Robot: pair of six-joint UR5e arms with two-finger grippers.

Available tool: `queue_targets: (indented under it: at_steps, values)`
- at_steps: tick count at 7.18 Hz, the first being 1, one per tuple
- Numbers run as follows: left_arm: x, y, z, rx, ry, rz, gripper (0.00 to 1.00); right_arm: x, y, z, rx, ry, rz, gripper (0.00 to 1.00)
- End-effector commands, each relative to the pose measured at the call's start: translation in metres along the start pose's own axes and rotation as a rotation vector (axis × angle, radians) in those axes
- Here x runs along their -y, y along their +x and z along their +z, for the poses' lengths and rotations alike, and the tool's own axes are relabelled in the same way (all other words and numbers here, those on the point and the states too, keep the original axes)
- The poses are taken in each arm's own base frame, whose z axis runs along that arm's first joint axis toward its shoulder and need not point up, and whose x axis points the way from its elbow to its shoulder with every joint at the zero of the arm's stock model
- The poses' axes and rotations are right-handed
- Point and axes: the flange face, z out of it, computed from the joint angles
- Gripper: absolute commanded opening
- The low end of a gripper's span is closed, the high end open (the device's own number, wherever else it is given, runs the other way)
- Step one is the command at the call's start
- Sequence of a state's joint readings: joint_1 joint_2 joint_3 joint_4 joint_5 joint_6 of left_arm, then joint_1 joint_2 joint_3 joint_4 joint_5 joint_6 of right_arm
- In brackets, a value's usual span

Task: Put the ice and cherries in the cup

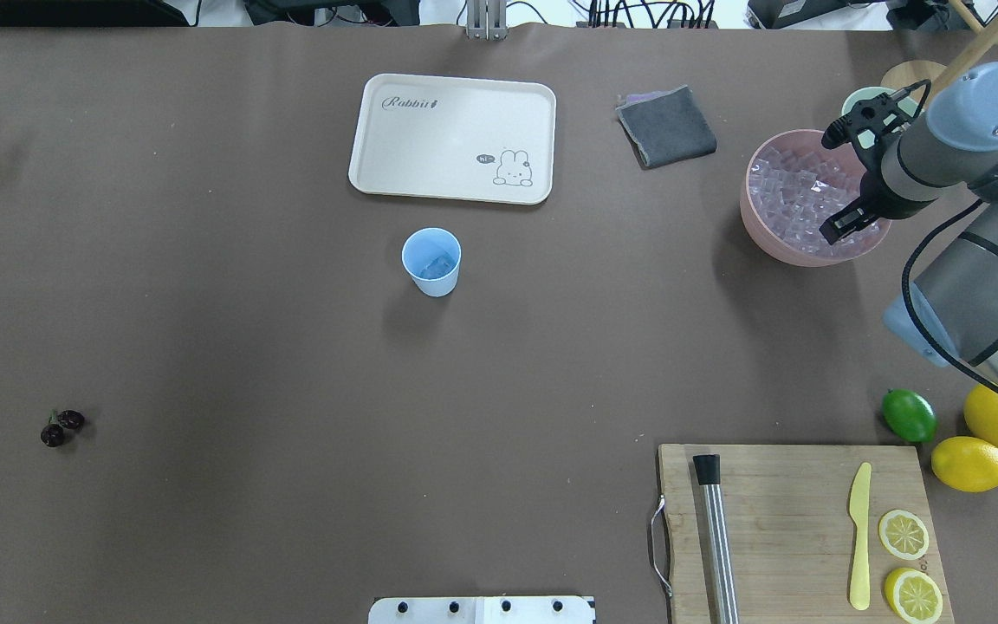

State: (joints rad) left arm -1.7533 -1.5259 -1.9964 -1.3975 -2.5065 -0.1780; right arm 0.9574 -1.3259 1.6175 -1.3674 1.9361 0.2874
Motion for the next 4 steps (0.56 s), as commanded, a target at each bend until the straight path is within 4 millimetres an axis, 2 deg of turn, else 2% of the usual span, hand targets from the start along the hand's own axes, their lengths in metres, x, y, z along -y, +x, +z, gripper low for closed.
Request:
queue_targets:
  at_steps: [1,3,4]
  values:
    - [-0.001,0.002,-0.001,0.000,0.002,0.003,0.98,0.005,-0.008,-0.008,-0.007,-0.030,0.007,0.32]
    - [-0.001,0.001,-0.002,0.000,0.003,0.001,0.98,0.011,-0.017,-0.031,-0.008,-0.041,0.009,0.32]
    - [-0.001,0.000,-0.001,0.000,0.002,0.000,0.98,0.024,-0.022,-0.046,-0.008,-0.040,0.015,0.33]
